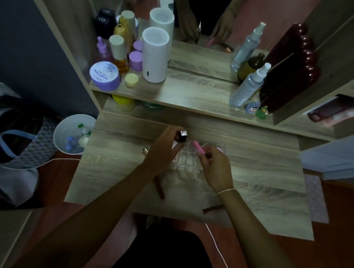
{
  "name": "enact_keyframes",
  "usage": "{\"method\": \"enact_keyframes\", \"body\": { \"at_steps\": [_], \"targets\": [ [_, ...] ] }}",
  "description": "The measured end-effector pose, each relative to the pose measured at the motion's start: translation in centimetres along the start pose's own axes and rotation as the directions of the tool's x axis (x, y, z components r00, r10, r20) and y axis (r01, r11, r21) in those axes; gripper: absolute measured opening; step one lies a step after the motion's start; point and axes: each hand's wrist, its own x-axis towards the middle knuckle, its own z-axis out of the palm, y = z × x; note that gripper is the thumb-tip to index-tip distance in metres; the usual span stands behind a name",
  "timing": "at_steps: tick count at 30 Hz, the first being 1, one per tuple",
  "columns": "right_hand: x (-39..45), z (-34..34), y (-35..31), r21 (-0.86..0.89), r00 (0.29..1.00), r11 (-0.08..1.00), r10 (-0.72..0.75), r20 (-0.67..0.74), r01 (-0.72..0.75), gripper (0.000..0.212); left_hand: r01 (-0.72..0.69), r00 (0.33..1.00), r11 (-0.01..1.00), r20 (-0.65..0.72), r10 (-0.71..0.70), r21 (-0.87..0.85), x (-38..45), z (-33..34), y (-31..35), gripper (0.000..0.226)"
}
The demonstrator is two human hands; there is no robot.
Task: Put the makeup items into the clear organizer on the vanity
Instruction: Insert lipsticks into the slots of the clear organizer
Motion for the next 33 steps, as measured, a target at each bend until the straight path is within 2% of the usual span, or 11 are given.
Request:
{"method": "enact_keyframes", "body": {
  "at_steps": [6, 11, 19, 23, 33],
  "targets": [
    [2.4, 0.3, -0.8, -0.091, 0.999, 0.995, 0.047, -0.007, -0.048, 0.019, -0.076, 0.996, 0.996, 0.043, 0.075, 0.037, 1.4, 0.9, 0.0, 0.024],
    [3.5, 0.1, -1.1, -0.189, 1.000, 0.982, 0.011, 0.024, -0.006, 0.014, -0.087, 0.990, 0.993, 0.122, 0.077, 0.083, 1.9, 1.3, -0.3, 0.022],
    [5.0, 0.9, -1.3, -0.171, 0.992, 0.983, 0.078, 0.094, -0.061, 0.015, -0.053, 0.981, 0.985, 0.193, 0.020, 0.165, 2.6, 1.6, -1.3, 0.023],
    [5.2, 1.2, -1.3, -0.173, 0.992, 0.983, 0.074, 0.106, -0.055, 0.017, -0.087, 0.980, 0.964, 0.196, 0.037, 0.253, 2.9, 1.8, -1.0, 0.020],
    [5.5, 1.4, -1.2, -0.191, 0.993, 0.981, 0.051, 0.107, -0.030, 0.028, -0.067, 0.979, 0.930, 0.204, -0.009, 0.362, 2.6, 2.4, -1.5, 0.022]
  ]
}}
